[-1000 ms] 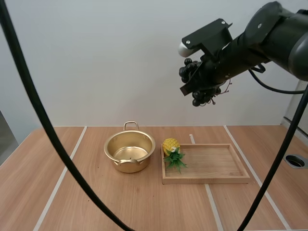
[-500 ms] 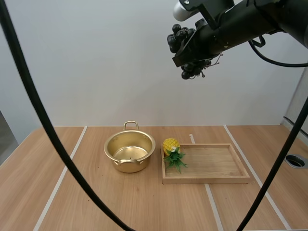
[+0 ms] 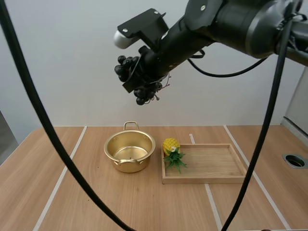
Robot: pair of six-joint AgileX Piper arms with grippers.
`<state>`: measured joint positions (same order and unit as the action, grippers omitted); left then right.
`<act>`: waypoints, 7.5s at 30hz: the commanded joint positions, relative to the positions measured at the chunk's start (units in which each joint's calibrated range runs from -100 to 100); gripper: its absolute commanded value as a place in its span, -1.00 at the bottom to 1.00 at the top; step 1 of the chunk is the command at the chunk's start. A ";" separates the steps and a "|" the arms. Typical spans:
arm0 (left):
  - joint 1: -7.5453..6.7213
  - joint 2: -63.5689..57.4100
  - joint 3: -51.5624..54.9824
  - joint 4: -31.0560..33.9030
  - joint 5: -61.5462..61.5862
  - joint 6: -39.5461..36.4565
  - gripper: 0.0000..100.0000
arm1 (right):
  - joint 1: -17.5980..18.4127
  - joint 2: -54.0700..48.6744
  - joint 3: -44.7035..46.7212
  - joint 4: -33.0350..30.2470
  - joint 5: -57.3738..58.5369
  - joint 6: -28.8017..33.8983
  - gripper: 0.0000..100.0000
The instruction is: Open the pot, put the grape inside, and close it
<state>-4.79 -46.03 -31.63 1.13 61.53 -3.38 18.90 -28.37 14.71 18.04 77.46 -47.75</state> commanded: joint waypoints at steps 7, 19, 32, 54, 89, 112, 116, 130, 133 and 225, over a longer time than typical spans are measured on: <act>-0.07 0.17 -0.39 0.40 -0.83 0.39 -1.00 | 2.96 8.14 -0.34 -2.59 -2.49 3.25 -1.00; -0.07 0.17 -0.39 0.40 0.86 5.44 -1.00 | 2.96 20.96 3.92 -4.20 -11.54 1.95 -1.00; -0.07 0.17 -0.39 0.40 0.86 5.44 -1.00 | 2.96 30.98 3.69 -5.92 -22.39 0.38 -1.00; -0.07 0.17 -0.39 0.40 0.86 5.44 -1.00 | 0.26 39.11 3.69 -9.83 -14.82 0.38 -1.00; -0.07 0.17 -0.39 0.40 0.86 5.44 -1.00 | 0.26 42.44 3.69 -12.60 -7.42 0.60 0.98; -0.07 0.17 -0.39 0.40 0.86 5.44 -1.00 | 0.26 26.23 3.39 -11.11 -14.65 3.60 1.00; -0.07 0.17 -0.39 0.40 0.86 5.44 -1.00 | 0.26 20.56 3.39 -11.49 -14.65 5.30 1.00; -0.07 0.17 -0.39 0.40 2.93 5.44 -1.00 | 0.26 -2.24 3.39 -12.96 -7.11 6.43 1.00; -0.07 0.17 -0.39 0.40 3.26 5.44 -1.00 | 0.26 -6.41 3.39 -16.69 -6.55 9.22 1.00; -0.07 35.27 46.67 -11.19 35.82 31.35 -1.00 | 0.26 -31.36 -0.54 -23.94 12.64 13.86 -1.00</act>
<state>-4.79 -12.86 14.97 -8.12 95.15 26.33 19.37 -58.93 14.62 -5.28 90.14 -34.10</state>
